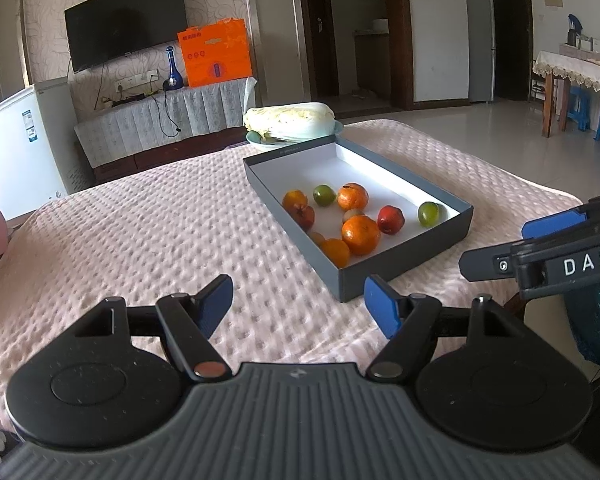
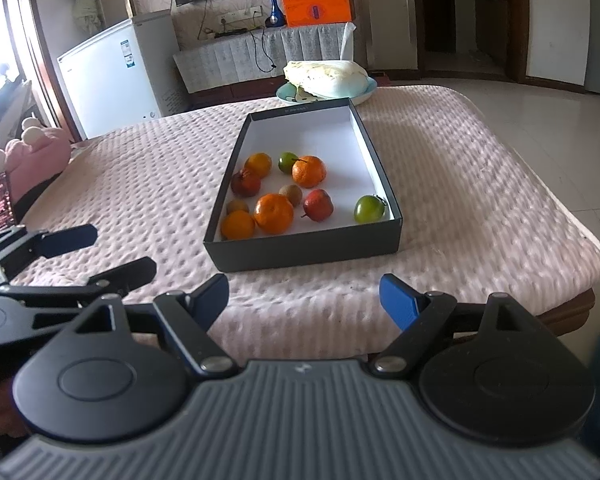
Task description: Organize fruits
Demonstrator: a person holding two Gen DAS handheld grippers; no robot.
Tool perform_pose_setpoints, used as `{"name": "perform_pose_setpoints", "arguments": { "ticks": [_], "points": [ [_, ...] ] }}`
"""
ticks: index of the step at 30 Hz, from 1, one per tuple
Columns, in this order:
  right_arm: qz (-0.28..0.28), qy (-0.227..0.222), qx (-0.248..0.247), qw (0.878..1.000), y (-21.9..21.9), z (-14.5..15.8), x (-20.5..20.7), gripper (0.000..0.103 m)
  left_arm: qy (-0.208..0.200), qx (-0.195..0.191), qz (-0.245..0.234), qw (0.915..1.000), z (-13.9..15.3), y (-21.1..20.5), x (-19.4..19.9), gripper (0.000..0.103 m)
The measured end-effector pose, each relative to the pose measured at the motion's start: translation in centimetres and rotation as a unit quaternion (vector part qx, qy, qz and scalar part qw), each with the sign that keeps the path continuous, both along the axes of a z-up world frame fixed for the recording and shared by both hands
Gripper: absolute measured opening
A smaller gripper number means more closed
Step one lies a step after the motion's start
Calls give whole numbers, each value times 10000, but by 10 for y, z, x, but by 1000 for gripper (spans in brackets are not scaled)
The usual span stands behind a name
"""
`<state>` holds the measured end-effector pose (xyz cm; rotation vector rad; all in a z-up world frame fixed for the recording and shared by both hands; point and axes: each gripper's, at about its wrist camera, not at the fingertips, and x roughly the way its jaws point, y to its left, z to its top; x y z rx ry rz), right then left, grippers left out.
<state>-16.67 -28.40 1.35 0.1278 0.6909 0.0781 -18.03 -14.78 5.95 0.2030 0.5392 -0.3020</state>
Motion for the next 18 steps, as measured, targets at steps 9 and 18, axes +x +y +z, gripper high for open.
{"name": "perform_pose_setpoints", "arguments": {
  "ticks": [9,18],
  "points": [
    [33,39,-49,10000,2,-1,1,84,15,-34,13,10000,0,2,1,77],
    [66,46,-110,9999,3,-2,0,84,27,-49,6,10000,0,1,1,81]
  ]
}}
